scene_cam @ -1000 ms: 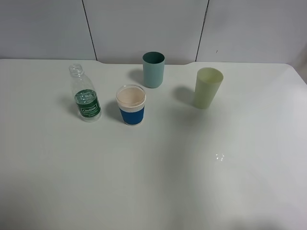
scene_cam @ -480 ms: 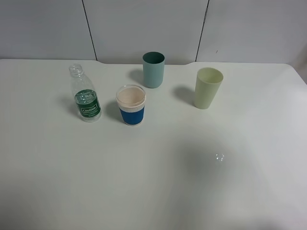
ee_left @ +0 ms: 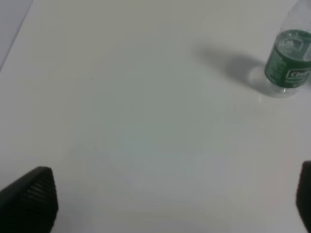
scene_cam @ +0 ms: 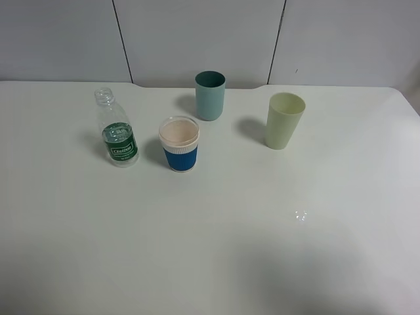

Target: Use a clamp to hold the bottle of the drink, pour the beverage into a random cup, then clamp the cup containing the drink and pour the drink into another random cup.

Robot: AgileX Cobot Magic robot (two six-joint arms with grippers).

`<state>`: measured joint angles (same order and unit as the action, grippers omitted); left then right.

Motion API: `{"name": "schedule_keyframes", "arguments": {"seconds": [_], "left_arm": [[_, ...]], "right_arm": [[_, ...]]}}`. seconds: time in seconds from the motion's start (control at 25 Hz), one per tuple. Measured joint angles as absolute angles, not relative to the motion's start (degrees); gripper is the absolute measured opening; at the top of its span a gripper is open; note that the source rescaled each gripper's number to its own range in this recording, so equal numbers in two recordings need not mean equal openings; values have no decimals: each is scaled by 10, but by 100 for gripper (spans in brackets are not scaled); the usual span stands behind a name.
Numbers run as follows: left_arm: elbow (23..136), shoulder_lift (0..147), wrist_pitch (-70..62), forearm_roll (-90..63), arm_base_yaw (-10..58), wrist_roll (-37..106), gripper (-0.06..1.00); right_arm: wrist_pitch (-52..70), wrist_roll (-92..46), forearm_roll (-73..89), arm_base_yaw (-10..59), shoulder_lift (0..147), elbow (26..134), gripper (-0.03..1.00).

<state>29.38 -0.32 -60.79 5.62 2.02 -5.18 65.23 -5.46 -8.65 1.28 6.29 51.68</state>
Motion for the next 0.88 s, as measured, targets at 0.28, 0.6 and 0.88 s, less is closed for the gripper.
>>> {"name": "schedule_keyframes", "arguments": {"seconds": [0.28,0.6,0.88], "left_arm": [[294,-3,-608,56,20,-52,100],[294,-3,-608,56,20,-52,100],[294,-3,-608,56,20,-52,100]], "right_arm": [[666,-59,-35,13,-3,433,99],[620,-94,36,13,-2,290,99],[617,-96,36,13,-2,290,99]]}}
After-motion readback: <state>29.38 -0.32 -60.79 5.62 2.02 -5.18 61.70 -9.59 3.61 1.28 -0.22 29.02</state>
